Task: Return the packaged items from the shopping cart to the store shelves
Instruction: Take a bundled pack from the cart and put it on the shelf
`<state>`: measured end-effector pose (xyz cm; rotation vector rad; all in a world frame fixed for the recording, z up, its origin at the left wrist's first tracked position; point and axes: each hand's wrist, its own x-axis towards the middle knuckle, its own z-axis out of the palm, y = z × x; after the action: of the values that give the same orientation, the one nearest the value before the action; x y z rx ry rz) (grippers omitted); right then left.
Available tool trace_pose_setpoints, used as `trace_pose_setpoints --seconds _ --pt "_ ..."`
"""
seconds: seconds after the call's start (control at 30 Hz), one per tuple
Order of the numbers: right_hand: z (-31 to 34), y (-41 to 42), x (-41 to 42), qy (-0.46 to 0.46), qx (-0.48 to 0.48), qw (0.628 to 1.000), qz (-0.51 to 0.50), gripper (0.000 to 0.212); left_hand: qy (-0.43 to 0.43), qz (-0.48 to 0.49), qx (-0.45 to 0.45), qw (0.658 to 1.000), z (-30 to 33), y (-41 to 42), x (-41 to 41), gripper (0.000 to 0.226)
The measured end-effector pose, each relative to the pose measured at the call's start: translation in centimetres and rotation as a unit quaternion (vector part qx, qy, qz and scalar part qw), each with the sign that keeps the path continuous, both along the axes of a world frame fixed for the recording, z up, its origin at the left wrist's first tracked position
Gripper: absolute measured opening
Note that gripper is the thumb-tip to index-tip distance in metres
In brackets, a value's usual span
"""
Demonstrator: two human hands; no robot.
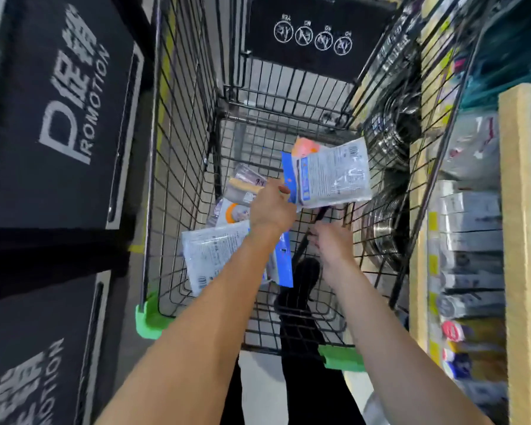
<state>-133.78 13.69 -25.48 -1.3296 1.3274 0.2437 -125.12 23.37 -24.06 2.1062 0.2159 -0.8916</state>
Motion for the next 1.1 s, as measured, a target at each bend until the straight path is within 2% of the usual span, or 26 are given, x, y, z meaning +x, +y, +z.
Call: trace_pose_setpoints --seconds 0.07,0.13,0.27,0.33,0.4,0.5,0.6,0.67,0.8,0.83,0.9,0.93,1.0,1.03,1.1 --pt "-4.0 -1.2 -0.1 0.031 0.055 0.994 -0.088 0.023 -0.016 -0.009 0.025 1.000 -1.6 0.6 0.6 0.031" --pt "-6.5 -2.3 0.4 0.015 0.076 0.988 -0.132 0.031 -0.041 -0.004 0.041 0.998 -2.7 1.1 1.7 0.034" --pt "-9.8 -4.3 2.3 -0.029 0.134 0.955 -0.264 0.023 -0.096 0.001 0.118 0.988 -4.5 2.6 3.9 0.029" --pt "-10.2 -5.0 3.8 -0.065 0.162 0.950 -0.257 0.034 -0.106 -0.001 0.152 0.983 -5.1 3.4 4.6 0.032" --pt "-10.4 -5.6 5.1 -0.089 0.186 0.945 -0.255 0.034 -0.108 -0.007 0.166 0.980 -5.5 3.4 4.9 0.030" --pt "-10.8 -5.5 5.9 -0.069 0.190 0.936 -0.287 0.033 -0.128 -0.007 0.161 0.979 -5.4 3.2 4.6 0.023" --pt "-11.3 -5.4 6.2 -0.042 0.177 0.935 -0.304 0.034 -0.196 -0.047 0.158 0.967 -5.6 2.2 4.0 0.027" --pt "-11.2 -5.5 6.2 -0.044 0.157 0.936 -0.312 0.033 -0.210 -0.112 0.121 0.964 -5.3 0.4 3.9 0.045" --pt "-10.7 -4.4 4.7 -0.095 0.142 0.939 -0.298 0.021 -0.117 -0.264 -0.031 0.957 -4.7 -4.8 3.1 0.096" --pt "-10.9 -4.3 4.5 -0.136 0.139 0.936 -0.293 0.024 -0.099 -0.277 -0.045 0.955 -4.7 -6.0 2.9 0.106" --pt "-11.1 -4.2 3.8 -0.213 0.146 0.931 -0.259 0.043 -0.071 -0.257 -0.044 0.963 -4.8 -7.7 2.5 0.121" --pt "-11.1 -4.0 3.7 -0.234 0.164 0.931 -0.225 0.042 -0.073 -0.249 -0.034 0.965 -4.9 -8.3 2.4 0.125" --pt "-11.6 -3.0 3.8 -0.211 0.197 0.934 -0.208 0.024 -0.115 -0.253 0.017 0.960 -4.9 -9.1 2.0 0.120" --pt "-11.6 -2.5 4.0 -0.199 0.196 0.938 -0.203 0.026 -0.136 -0.244 0.046 0.959 -4.9 -9.3 2.0 0.111" --pt "-10.3 -1.6 5.4 -0.218 0.164 0.948 -0.162 0.029 -0.122 -0.160 0.060 0.978 -5.5 -9.3 2.7 0.089"
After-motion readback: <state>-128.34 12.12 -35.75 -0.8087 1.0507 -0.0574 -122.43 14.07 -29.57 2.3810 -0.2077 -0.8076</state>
